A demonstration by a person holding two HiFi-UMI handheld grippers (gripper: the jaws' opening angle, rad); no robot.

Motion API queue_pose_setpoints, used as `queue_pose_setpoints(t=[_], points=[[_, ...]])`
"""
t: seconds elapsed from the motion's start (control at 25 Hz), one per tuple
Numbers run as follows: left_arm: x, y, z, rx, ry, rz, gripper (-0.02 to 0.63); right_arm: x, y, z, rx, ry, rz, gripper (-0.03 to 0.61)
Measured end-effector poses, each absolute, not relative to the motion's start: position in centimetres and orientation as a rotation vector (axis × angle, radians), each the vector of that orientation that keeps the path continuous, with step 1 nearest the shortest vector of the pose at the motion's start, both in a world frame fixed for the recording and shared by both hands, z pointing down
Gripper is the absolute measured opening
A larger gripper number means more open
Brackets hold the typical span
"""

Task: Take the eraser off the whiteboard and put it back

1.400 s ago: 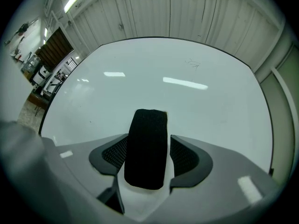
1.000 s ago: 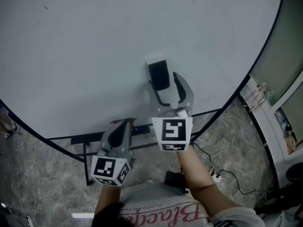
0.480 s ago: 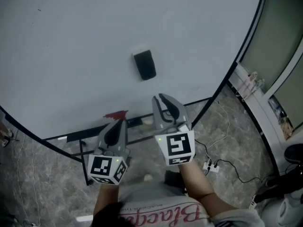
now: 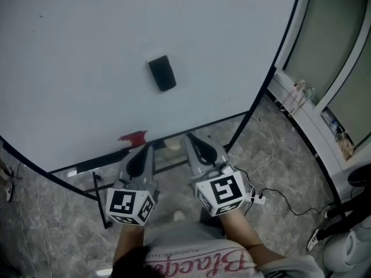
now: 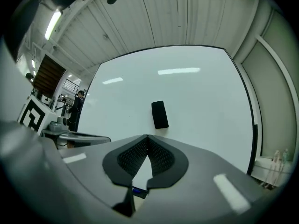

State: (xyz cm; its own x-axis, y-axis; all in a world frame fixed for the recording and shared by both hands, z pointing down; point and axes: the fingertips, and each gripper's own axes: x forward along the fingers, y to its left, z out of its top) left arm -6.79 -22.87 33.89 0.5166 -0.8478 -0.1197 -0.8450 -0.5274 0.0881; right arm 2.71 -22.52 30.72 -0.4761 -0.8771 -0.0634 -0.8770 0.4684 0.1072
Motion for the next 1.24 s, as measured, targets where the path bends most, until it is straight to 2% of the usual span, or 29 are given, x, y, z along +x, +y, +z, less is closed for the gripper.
queue_pose_setpoints(t=[1.24], points=[[-4.2, -22.3, 33.0, 2.774, -1.466, -0.247, 0.0, 2.7, -21.1, 32.8, 1.549, -2.627, -0.182, 0.0]])
